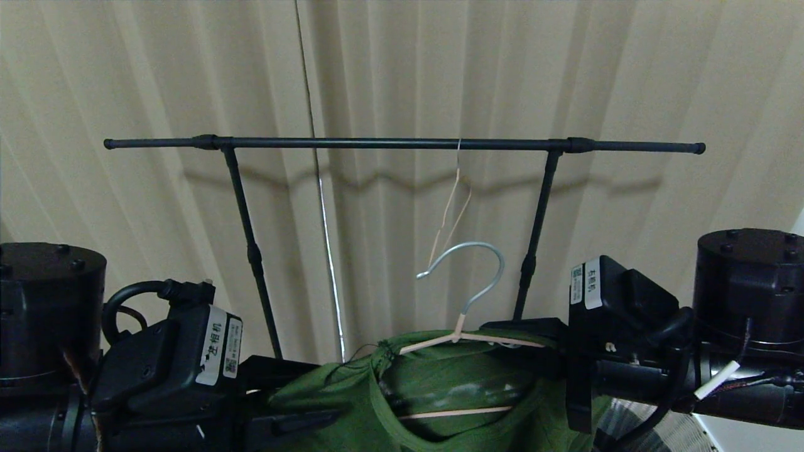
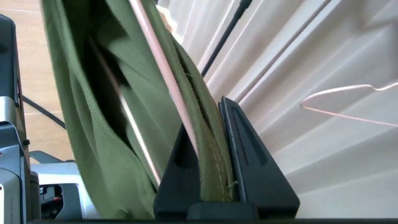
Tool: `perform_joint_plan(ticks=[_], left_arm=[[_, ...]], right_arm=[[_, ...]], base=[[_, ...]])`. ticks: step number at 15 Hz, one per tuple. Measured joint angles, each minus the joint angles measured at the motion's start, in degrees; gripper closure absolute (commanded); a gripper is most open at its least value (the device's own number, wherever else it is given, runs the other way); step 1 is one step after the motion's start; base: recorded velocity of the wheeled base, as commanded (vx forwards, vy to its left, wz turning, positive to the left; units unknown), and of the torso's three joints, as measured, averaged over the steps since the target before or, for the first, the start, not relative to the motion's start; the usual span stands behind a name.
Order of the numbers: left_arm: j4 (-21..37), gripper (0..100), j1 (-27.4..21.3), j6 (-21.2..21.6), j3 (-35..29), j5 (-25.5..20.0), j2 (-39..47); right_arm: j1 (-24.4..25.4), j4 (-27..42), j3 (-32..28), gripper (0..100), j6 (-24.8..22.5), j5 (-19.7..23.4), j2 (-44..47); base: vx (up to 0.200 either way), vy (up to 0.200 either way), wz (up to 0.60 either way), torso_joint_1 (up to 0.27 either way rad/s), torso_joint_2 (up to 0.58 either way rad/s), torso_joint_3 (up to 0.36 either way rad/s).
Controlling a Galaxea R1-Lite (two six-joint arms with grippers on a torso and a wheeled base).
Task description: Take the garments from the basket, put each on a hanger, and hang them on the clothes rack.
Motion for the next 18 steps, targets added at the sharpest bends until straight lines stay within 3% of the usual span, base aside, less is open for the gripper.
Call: perform_joint_plan(ticks=[4, 9, 13, 18], left_arm=[[-1.37, 0, 1.48, -1.16, -0.11, 0.13, -0.41], [-13.02, 0, 3.27, -7.38, 3.86, 0.15, -1.88], [-17.93, 0, 4.29, -7.67, 5.79, 0.28, -1.61], [-18.38, 0, 6.55, -7.12, 8.17, 0.52, -0.72]], right_arm=[[-1.35, -0.04, 1.55, 100, 0.17, -0.20, -2.34], [-6.07, 1.89, 5.23, 100, 1.12, -0.61, -6.84], [-8.00, 10.02, 5.45, 100, 6.90, -2.17, -12.57], [-8.33, 11.70, 4.79, 100, 11.61, -7.75, -16.48]], base=[[0.000, 0.000, 0.00, 0.000, 0.00, 0.000], [0.000, 0.000, 0.00, 0.000, 0.00, 0.000], [0.000, 0.000, 0.00, 0.000, 0.00, 0.000], [0.000, 0.000, 0.00, 0.000, 0.00, 0.000]])
